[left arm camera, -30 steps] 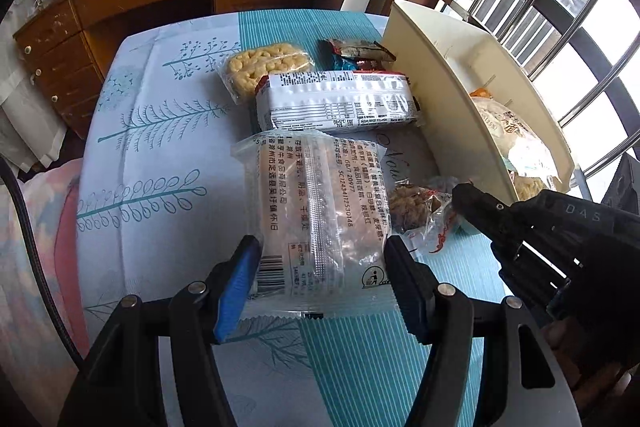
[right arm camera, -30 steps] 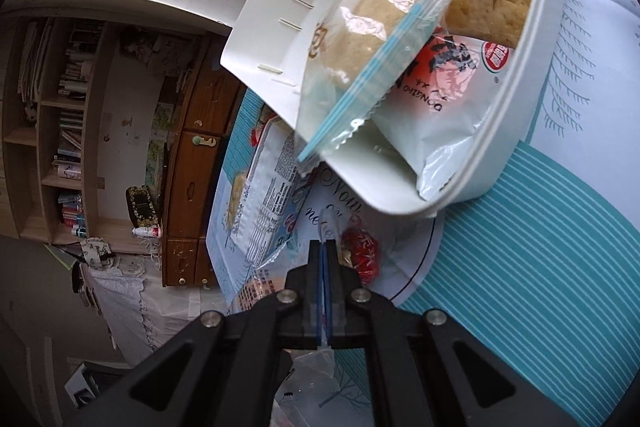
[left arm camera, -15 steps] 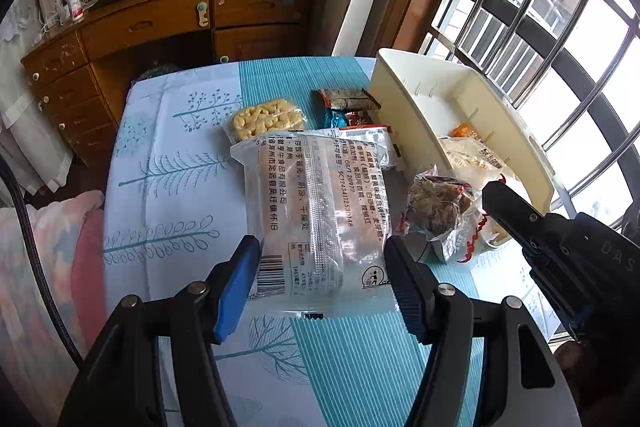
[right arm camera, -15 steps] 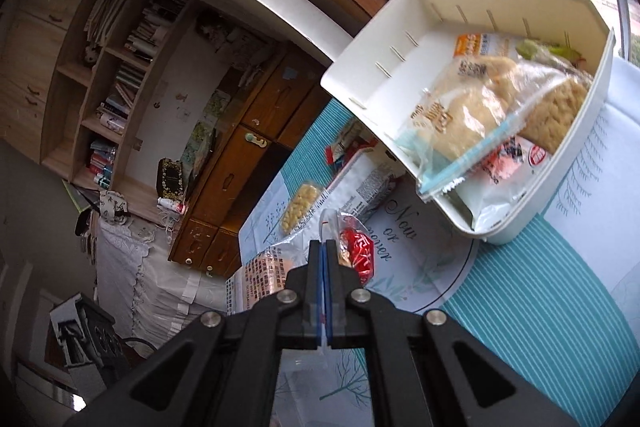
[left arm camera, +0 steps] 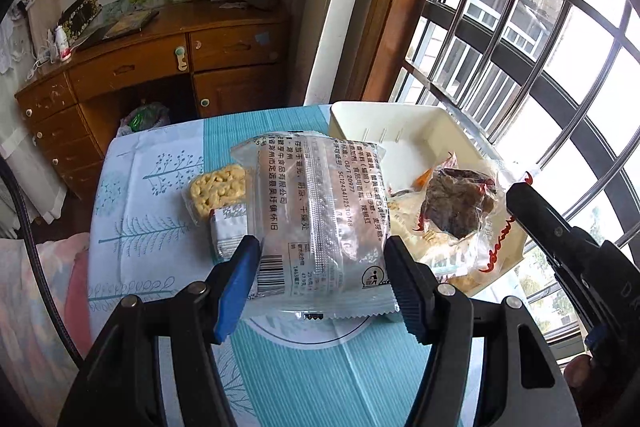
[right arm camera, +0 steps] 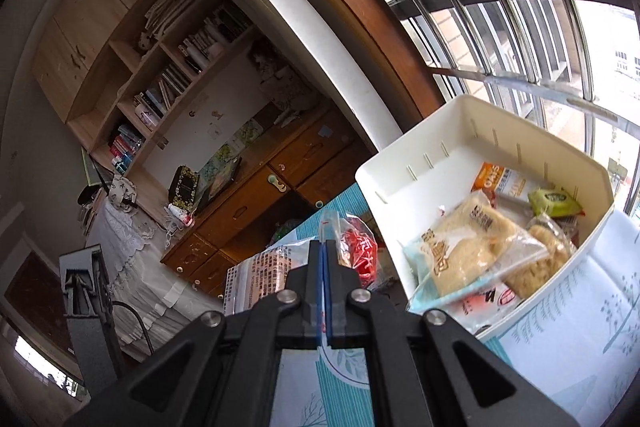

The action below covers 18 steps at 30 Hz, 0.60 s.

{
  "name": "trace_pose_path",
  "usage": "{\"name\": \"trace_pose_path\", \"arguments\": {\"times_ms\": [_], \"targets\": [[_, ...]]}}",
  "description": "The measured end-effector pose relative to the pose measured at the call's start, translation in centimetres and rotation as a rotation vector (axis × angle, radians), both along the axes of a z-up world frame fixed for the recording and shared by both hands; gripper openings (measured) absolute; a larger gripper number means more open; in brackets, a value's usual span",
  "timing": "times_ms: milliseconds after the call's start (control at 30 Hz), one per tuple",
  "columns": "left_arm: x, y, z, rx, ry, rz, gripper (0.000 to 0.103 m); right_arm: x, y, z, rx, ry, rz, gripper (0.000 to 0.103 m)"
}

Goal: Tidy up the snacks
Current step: 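Carry both packs over the white tray and open both grippers to release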

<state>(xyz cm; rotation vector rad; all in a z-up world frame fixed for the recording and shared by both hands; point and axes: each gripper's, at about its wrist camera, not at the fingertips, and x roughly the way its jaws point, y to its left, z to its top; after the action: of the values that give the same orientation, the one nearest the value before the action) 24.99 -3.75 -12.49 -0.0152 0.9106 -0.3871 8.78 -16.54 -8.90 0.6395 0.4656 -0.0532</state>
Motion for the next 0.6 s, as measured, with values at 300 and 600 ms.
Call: {"name": "trace_pose_path", "arguments": {"times_ms": [300,600], "targets": [[1.0,-7.0,1.3,-0.021,-0.028,-0.017,0.063,0.6,-5.0,2.1,-0.117,-0.026,0.010,0.000],[2.3,-13.8,0.1,-0.032,0.006,-0.016,0.063,1.8,-11.5,2.1,-0.154,0.014,0.016,0.000]]}}
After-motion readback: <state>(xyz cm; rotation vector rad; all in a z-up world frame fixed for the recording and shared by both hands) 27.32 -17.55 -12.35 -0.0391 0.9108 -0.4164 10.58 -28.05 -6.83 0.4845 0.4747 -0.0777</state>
